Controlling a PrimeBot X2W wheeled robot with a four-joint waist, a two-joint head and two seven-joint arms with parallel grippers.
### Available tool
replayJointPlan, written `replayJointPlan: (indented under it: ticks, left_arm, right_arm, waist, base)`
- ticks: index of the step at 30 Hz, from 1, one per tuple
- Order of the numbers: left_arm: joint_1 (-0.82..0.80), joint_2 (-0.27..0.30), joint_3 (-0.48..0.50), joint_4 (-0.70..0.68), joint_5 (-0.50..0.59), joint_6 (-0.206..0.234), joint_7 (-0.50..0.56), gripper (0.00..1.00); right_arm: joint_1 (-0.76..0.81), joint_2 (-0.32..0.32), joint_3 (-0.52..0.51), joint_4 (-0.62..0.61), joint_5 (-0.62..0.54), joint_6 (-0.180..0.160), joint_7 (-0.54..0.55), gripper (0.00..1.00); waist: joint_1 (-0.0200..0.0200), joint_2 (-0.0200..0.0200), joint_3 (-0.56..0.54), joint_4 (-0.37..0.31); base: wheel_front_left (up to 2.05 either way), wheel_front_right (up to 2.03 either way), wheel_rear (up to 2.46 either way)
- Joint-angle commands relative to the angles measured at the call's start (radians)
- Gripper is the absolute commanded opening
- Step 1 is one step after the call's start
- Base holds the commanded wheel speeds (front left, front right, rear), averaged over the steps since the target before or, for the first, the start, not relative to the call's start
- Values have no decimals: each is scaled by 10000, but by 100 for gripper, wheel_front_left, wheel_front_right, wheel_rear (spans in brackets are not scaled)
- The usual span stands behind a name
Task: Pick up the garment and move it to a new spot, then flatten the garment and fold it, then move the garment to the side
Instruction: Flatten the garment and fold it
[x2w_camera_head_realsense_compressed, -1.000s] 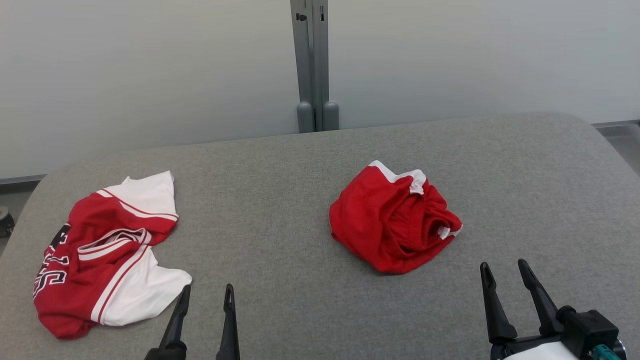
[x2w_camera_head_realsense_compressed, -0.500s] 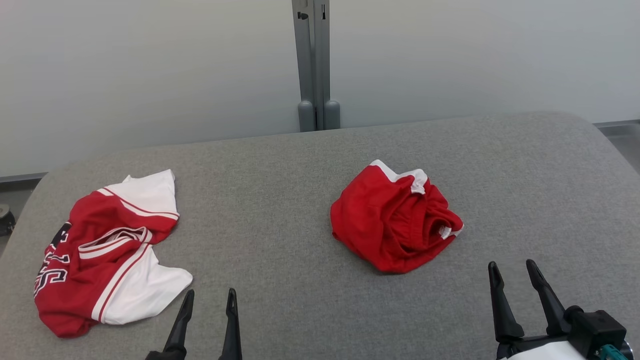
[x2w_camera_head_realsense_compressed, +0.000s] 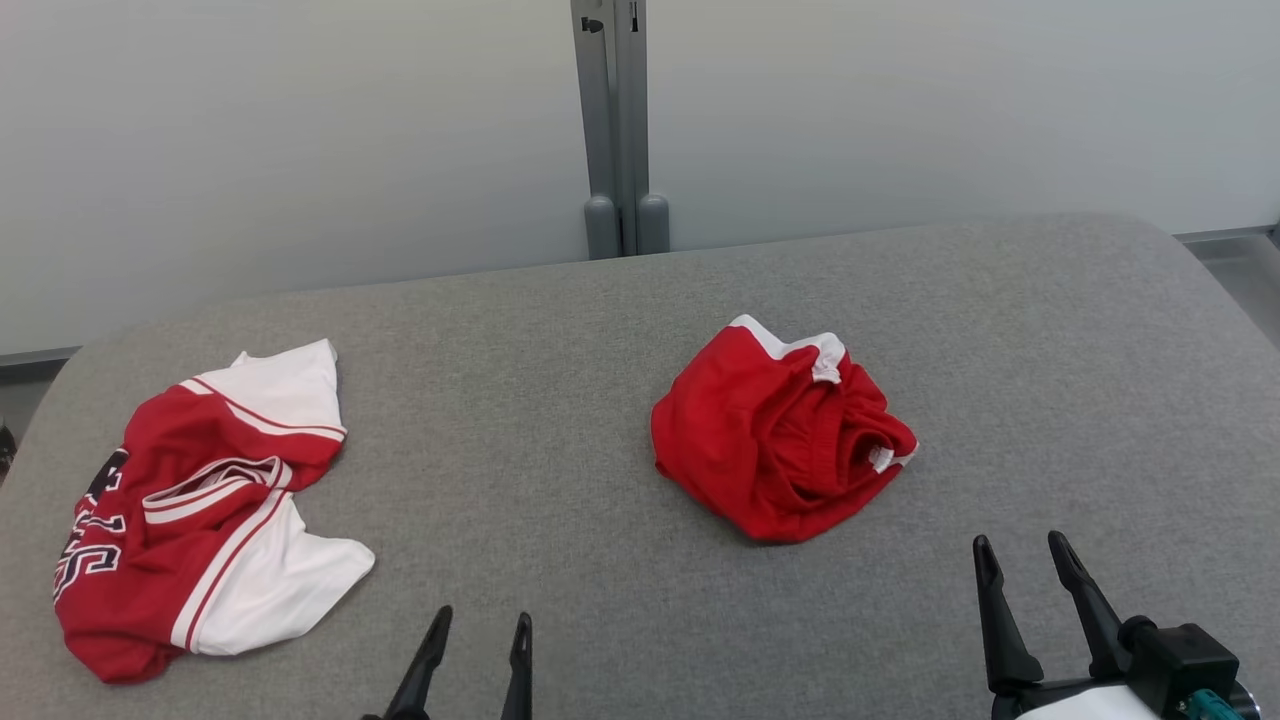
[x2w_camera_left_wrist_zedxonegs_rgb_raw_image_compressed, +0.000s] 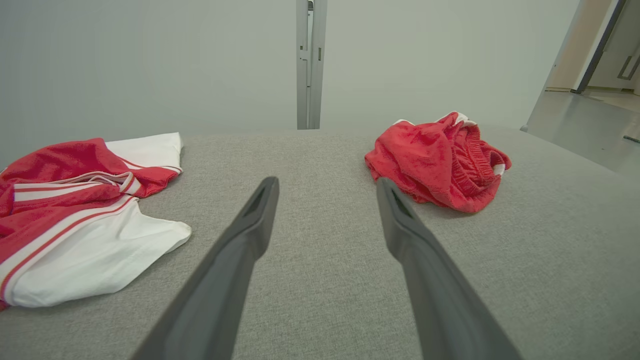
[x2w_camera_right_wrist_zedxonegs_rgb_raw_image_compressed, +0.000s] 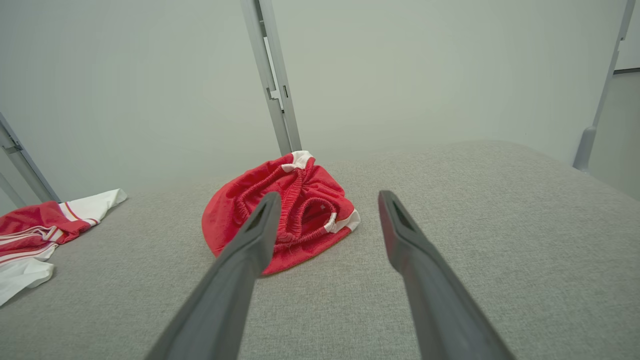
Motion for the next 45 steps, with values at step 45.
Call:
replayJointPlan:
  ticks: [45]
  left_arm:
    - [-10618, 40, -7888, 7291, -4414, 898, 868, 100]
  right_arm:
    - [-2738, -17, 680, 58, 1281, 1, -31, 100]
  waist:
    - [0, 0, 4862, -4301]
  base:
    - [0, 0, 0]
